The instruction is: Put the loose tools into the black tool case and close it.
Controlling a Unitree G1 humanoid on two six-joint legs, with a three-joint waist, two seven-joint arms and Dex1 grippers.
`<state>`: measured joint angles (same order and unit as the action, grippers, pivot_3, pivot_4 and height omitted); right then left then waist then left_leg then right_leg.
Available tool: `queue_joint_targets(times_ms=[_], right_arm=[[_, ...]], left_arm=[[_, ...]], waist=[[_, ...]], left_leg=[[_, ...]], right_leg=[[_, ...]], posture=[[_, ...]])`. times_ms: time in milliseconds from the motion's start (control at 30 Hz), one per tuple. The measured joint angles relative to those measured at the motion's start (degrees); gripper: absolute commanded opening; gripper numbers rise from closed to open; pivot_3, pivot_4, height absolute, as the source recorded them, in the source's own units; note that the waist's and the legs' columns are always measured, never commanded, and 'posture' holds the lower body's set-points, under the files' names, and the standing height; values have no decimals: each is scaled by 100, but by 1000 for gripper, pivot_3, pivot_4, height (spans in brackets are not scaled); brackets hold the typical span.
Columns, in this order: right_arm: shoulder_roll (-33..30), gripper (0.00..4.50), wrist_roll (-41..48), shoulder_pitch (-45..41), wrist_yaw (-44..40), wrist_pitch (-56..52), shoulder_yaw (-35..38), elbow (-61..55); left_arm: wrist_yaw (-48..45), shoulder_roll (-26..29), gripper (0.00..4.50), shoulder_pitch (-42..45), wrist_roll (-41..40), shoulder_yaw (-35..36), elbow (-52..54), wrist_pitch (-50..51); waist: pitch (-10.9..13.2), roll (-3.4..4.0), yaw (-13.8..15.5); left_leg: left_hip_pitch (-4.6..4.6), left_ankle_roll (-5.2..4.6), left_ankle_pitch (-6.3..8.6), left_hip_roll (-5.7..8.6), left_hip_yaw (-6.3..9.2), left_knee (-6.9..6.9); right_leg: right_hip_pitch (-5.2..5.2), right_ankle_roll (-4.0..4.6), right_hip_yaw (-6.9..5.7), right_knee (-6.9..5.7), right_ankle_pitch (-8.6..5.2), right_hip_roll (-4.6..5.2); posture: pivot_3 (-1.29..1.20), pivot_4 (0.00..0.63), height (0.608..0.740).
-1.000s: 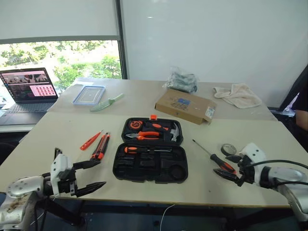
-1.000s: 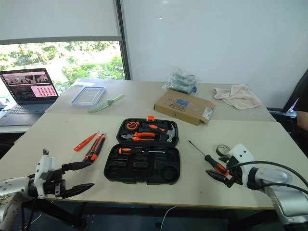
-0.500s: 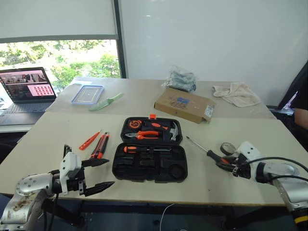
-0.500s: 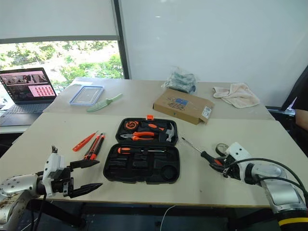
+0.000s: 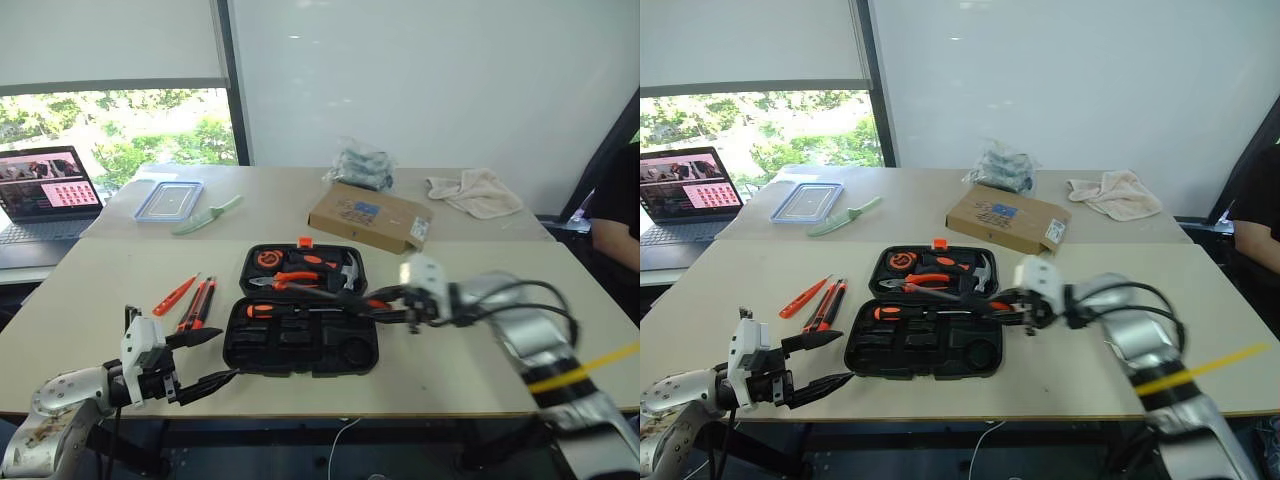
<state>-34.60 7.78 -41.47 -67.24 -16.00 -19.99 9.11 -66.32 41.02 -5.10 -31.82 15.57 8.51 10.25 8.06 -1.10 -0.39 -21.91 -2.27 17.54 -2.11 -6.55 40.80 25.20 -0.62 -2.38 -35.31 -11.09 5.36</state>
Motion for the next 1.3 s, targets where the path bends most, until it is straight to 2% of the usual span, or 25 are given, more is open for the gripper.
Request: queue_joint_targets(times_ms=[67,267,667,733,833,1167,1300], right_arm=[[137,1034,-221,-183,-56,-11,-224,308],[274,1034,-715,-611,-357,185,-573,896],[329,1034,-1032,-774,-470,296,-635,1260],[350,2038,-1035,-781,-492,224,-617,1277],[350,2790,-1040,-830,-553,182,-584,1292],[149,2790,-582,-1426,-1447,248,-121,1539],[382,1766,-425,-1413,-1488,102,-9,1448]], left_arm=[[59,-17,4500,-46,0,5,31,4],[208,-68,4500,-188,8,4,221,3],[136,-75,4500,-350,18,81,70,-192],[92,-75,4500,-392,23,90,-5,-263],[49,-75,4500,-408,26,98,-59,-300],[-66,-71,4500,-411,70,130,-320,-528],[-80,-72,4500,-404,107,130,-462,-637]], waist=[[0,1,41],[0,0,29],[0,1,-11],[0,1,-16],[0,1,-14],[3,5,-43],[3,4,-46]], left_leg=[[-15,28,-16,3,-1,2],[-24,25,-14,10,-3,0],[-16,26,-14,10,-3,-4],[-15,26,-14,9,-3,-4],[-16,27,-15,8,-2,-4],[-18,26,-14,4,-4,-5],[-17,26,-14,0,-4,-5]], right_leg=[[6,-2,-2,9,0,4],[3,-13,-5,20,0,4],[1,-14,-6,25,-2,7],[1,-13,-6,21,-2,7],[2,-13,-6,22,-2,7],[8,-12,-5,23,-2,5],[7,-11,-5,21,-2,5]], posture=[[0,150,740],[0,150,740],[0,150,740],[0,150,740],[0,150,740],[0,150,740],[0,150,740]])
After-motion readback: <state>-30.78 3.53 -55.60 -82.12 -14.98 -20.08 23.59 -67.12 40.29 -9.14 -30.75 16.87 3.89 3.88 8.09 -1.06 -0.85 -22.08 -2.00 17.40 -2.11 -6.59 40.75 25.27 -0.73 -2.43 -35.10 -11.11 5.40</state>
